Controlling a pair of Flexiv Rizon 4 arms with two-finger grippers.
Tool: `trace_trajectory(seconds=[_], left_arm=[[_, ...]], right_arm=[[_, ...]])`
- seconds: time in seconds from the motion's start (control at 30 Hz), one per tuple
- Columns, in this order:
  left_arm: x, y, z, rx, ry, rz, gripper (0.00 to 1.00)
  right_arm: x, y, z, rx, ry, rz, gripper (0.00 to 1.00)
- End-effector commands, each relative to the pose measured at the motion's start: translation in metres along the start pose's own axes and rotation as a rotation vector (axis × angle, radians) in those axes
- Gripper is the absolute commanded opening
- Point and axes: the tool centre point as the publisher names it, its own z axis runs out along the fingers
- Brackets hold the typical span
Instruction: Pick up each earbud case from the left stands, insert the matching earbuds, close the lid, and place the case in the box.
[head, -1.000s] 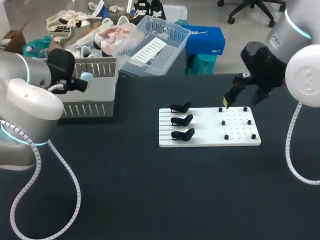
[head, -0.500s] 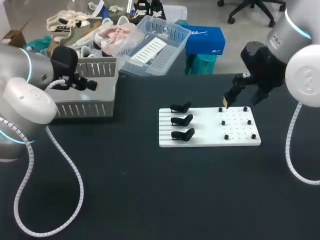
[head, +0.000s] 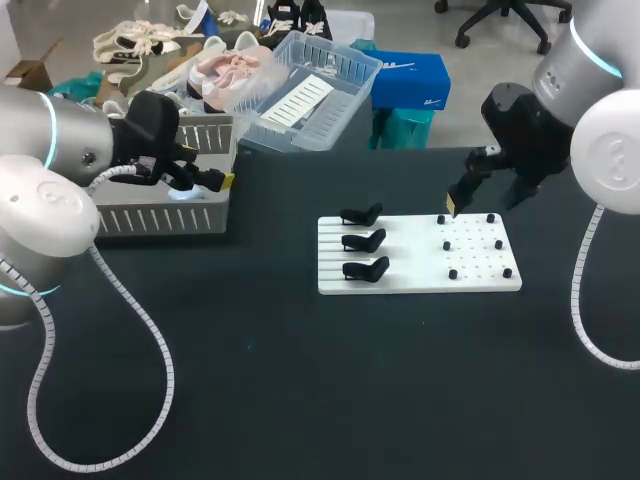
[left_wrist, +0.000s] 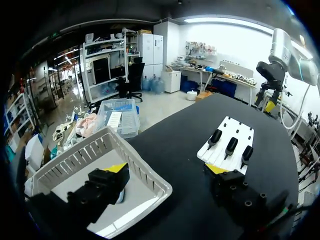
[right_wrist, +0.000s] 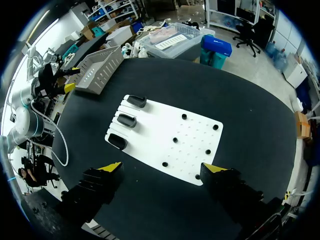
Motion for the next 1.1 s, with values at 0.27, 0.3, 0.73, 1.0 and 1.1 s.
trace_trajectory(seconds=[0.27, 0.3, 0.73, 1.0, 1.1], left_arm=[[-0.013, -0.041, -0.011, 0.151, -0.183, 0.067, 1.0], [-0.015, -0.048, -0.011, 0.172, -0.19, 0.069, 1.0], [-0.027, -0.088, -0.005, 0.355, -0.204, 0.138, 1.0], [-0.026, -0.099, 0.003, 0.415, -0.207, 0.142, 1.0], [-0.025, -0.102, 0.006, 0.43, -0.207, 0.13, 1.0]], right_arm=[[0.002, 0.0, -0.001, 0.002, -0.004, 0.0, 1.0], [0.002, 0.0, -0.001, 0.002, -0.004, 0.0, 1.0], [0.002, 0.0, -0.001, 0.002, -0.004, 0.0, 1.0], [0.002, 0.0, -0.001, 0.002, -0.004, 0.0, 1.0], [0.002, 0.0, -0.001, 0.002, -0.004, 0.0, 1.0]])
